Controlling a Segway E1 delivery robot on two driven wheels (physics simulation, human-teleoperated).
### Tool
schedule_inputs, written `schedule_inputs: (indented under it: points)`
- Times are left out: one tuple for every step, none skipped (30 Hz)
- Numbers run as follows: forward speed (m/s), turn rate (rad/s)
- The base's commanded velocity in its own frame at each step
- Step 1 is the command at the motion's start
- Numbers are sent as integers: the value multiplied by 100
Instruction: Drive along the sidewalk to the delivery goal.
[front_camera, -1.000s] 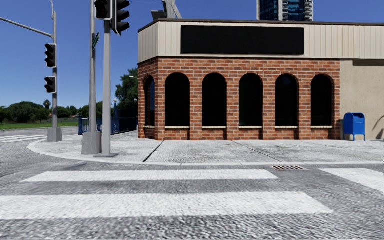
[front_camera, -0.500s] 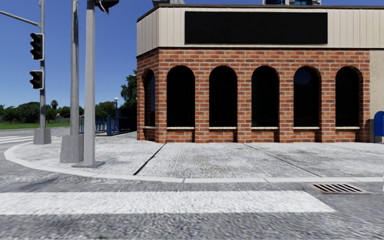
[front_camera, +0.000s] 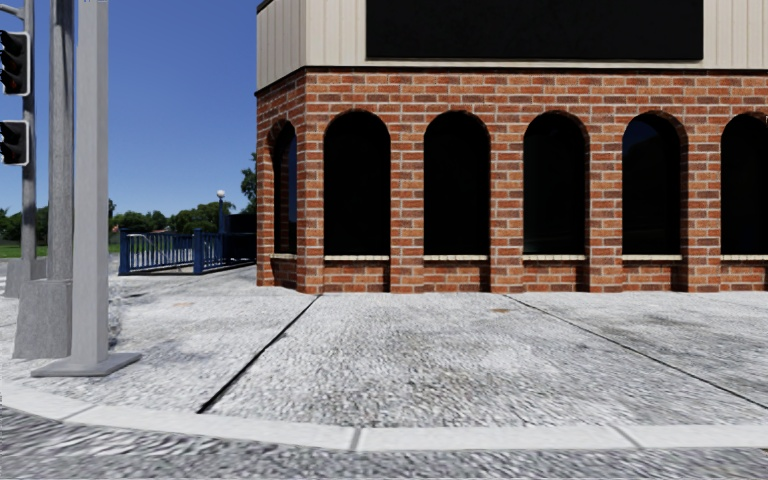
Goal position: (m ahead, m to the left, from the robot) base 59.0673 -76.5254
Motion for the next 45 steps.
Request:
schedule_inputs:
  points:
    - [200, -18]
    - [200, -27]
    - [200, -27]
    - [200, -33]
    - [200, -37]
    - [195, -38]
    - [195, -38]
    - [190, -38]
    - [185, -39]
    - [159, -40]
    - [159, -40]
    - [136, -47]
    - [119, -51]
    - [107, -55]
    - [107, -55]
    - [102, -58]
    - [99, -64]
    - [99, -66]
    - [99, -66]
    - [98, -66]
    - [98, -66]
    - [98, -66]
    - [98, -66]
    - [98, -66]
    - [98, -66]
    - [98, -66]
    - [98, -66]
    - [98, -66]
    - [98, -66]
    - [98, -66]
    - [98, -66]
    - [98, -66]
    - [98, -66]
    - [98, -66]
    - [98, -66]
    - [98, -66]
    - [98, -66]
    - [98, -66]
    - [98, -66]
    - [98, -66]
    - [98, -66]
    - [98, -66]
    - [98, -66]
    - [98, -66]
    - [98, -66]
